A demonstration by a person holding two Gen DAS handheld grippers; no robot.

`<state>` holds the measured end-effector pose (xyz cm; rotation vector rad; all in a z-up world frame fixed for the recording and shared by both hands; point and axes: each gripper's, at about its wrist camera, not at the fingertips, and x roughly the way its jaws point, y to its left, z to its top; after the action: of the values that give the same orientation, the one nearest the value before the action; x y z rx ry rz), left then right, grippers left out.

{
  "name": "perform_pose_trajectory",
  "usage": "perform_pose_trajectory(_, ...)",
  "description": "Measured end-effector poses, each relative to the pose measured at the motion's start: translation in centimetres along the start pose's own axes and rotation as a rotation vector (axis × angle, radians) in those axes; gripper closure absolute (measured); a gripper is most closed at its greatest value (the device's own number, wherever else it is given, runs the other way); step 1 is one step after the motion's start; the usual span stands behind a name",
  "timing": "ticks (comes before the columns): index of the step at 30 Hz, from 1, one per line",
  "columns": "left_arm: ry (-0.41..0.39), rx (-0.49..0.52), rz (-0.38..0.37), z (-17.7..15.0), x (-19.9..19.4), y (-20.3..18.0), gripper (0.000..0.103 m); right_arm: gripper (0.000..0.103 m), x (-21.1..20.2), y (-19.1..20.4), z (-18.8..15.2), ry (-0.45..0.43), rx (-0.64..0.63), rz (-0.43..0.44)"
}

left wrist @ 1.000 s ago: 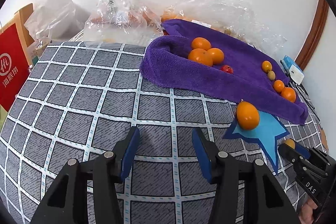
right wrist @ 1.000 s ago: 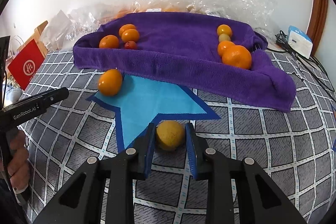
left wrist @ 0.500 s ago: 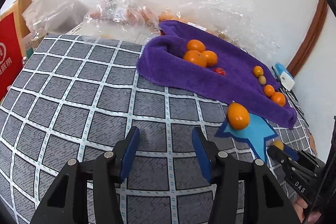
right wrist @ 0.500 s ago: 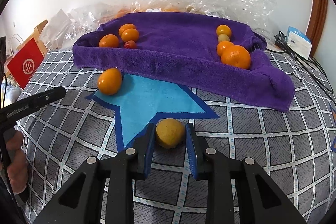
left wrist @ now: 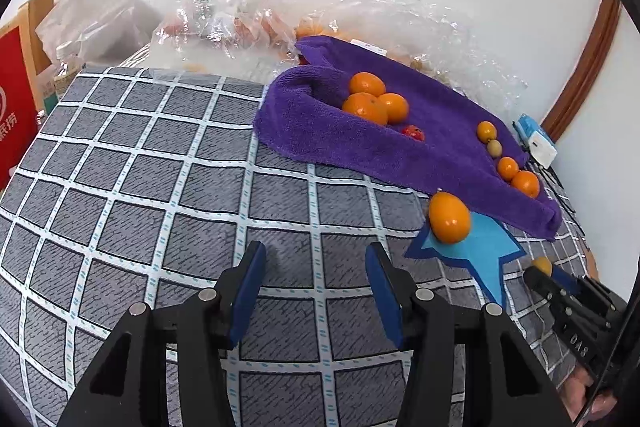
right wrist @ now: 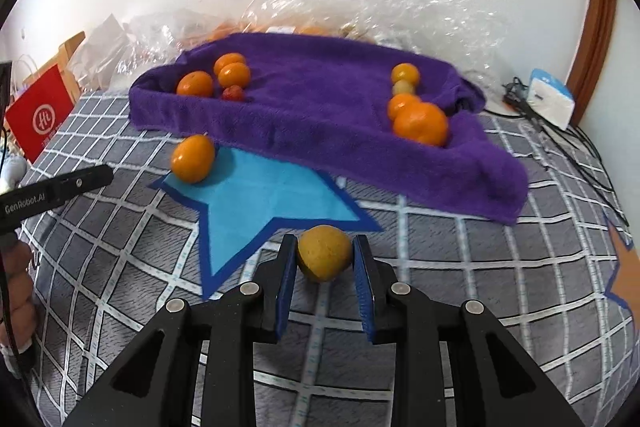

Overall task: Organize fruits
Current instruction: 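Grasp a yellow fruit on the cover with the right gripper while the left gripper grasps an orange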

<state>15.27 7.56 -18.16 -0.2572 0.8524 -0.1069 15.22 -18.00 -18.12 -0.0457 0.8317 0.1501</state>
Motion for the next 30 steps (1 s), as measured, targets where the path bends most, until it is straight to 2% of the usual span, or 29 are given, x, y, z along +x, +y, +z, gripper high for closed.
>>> perform_pose_trajectory(5, -0.008, 0.005, -0.036, -0.1, -0.2, -0.3, 0.054, 0.075, 0.1, -2.4, 0.6, -0.026, 0.049, -0.091)
perform_pose_trajectory(12, -0.014, 0.065, -0.072, -0.3, -0.5, -1.8, 0.054, 0.075, 1.0, -5.2, 0.0, -0.003, 0.147, -0.001)
perform_pose_trajectory(15, -0.001, 0.063, -0.101, 0.0, -0.8, -3.0, 0.054, 0.075, 1.2, -5.6, -0.1, 0.009, 0.171, -0.009)
perform_pose_trajectory(22, 0.031, 0.149, -0.089, 1.4, 0.2, -7.6, 0.054, 0.075, 1.5, -5.8, 0.0, 0.019, 0.186, -0.019)
perform_pose_trajectory(30, 0.076, 0.14, -0.034, 2.1, 3.2, -9.8, 0.054, 0.075, 1.6, -6.0, -0.1, 0.02, 0.2, -0.024)
